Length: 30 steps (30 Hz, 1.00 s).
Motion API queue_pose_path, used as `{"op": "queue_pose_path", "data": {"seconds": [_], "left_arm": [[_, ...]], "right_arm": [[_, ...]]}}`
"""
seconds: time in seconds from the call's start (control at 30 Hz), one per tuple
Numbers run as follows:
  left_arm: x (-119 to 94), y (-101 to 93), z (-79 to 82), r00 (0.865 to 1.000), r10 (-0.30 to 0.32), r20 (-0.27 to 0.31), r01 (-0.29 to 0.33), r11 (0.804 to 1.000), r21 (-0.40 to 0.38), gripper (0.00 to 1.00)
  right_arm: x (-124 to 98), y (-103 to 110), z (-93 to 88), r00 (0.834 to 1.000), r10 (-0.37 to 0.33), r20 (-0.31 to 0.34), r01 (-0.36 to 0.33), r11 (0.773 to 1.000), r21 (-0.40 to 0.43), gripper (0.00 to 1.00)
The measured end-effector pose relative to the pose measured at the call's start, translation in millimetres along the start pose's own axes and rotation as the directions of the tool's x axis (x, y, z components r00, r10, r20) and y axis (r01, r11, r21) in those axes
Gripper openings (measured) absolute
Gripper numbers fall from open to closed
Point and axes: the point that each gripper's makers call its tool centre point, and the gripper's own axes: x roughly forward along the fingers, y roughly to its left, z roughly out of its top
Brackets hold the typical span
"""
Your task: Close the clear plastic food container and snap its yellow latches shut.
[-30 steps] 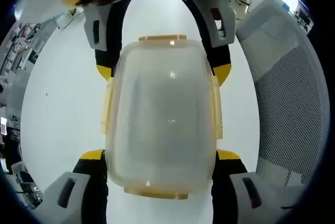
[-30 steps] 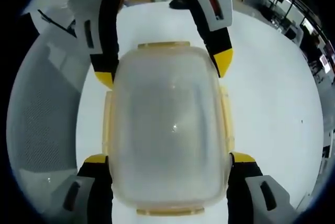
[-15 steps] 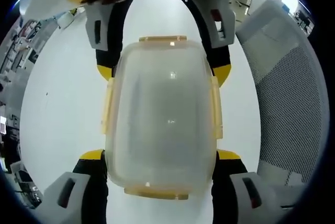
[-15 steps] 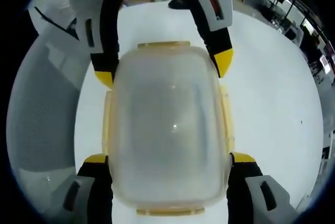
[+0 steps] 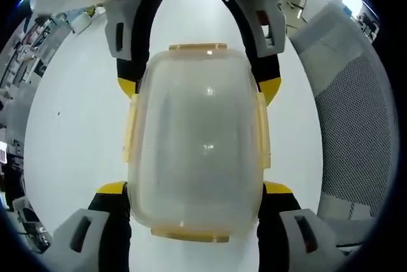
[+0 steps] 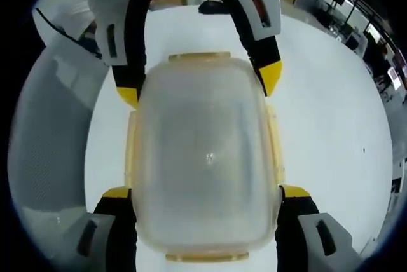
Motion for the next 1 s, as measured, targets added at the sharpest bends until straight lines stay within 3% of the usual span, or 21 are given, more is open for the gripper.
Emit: {"op": "queue_pose_path", "data": {"seconds": [1.0], "left_arm": [[5.4, 46.9, -0.2, 1.0, -0.002, -0.013, 0.002, 1.0, 0.0, 0.83]], "right_arm": [[-0.8, -47.2, 2.7, 1.0, -0.002, 0.011, 0.002, 1.0, 0.006, 0.92]]}}
